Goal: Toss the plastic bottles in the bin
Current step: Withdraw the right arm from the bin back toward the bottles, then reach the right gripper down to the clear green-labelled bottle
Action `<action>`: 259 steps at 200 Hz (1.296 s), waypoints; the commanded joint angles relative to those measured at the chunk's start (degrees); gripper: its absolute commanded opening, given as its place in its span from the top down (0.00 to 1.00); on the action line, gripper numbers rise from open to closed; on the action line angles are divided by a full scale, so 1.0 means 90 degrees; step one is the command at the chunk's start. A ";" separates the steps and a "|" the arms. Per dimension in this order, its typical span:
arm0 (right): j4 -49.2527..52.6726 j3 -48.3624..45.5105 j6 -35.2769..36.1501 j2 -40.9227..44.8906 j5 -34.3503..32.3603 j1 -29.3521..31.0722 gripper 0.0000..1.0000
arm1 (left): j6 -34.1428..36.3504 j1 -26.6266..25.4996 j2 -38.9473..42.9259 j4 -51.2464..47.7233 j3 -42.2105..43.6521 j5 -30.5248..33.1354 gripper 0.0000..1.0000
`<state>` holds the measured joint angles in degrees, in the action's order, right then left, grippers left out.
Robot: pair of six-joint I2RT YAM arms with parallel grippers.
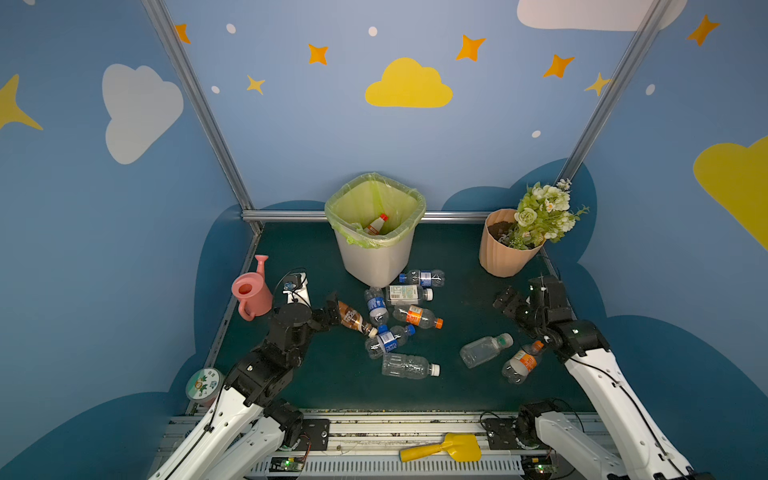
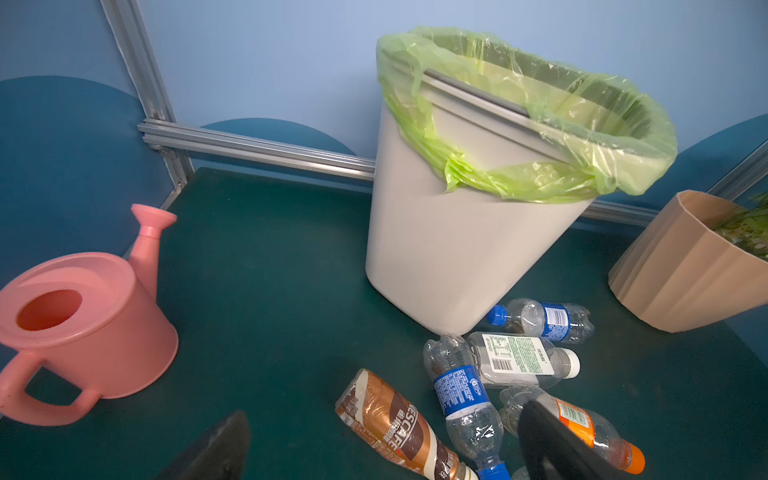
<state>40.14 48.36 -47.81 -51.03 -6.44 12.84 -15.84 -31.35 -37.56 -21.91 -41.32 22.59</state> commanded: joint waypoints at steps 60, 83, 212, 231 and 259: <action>0.1221 -0.0264 -0.1649 -0.0165 0.0561 0.0791 0.05 | 0.0349 -0.0114 -0.0374 0.0553 0.0011 -0.0166 0.00; 0.1302 -0.0445 -0.2131 -0.0200 0.0374 0.1147 0.04 | 0.0317 -0.0124 -0.0396 0.0566 0.0032 -0.0173 0.00; 0.0685 -0.0978 -0.2316 -0.1350 0.0335 0.1444 0.03 | 0.0970 -0.0784 -0.0354 0.0663 -0.0096 0.0415 0.00; 0.0398 -0.0990 -0.2199 -0.1659 0.0454 0.1444 0.03 | 0.1022 -0.0842 -0.0432 0.0662 -0.0096 0.0472 0.00; 0.0277 -0.0796 -0.2018 -0.2312 0.0598 0.1439 0.03 | 0.1122 -0.0915 -0.0504 0.0595 -0.0167 0.0519 0.00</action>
<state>43.94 39.57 -68.03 -68.05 -1.78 25.65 -7.35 -39.05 -41.93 -16.91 -41.34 25.76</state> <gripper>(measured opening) 0.971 0.998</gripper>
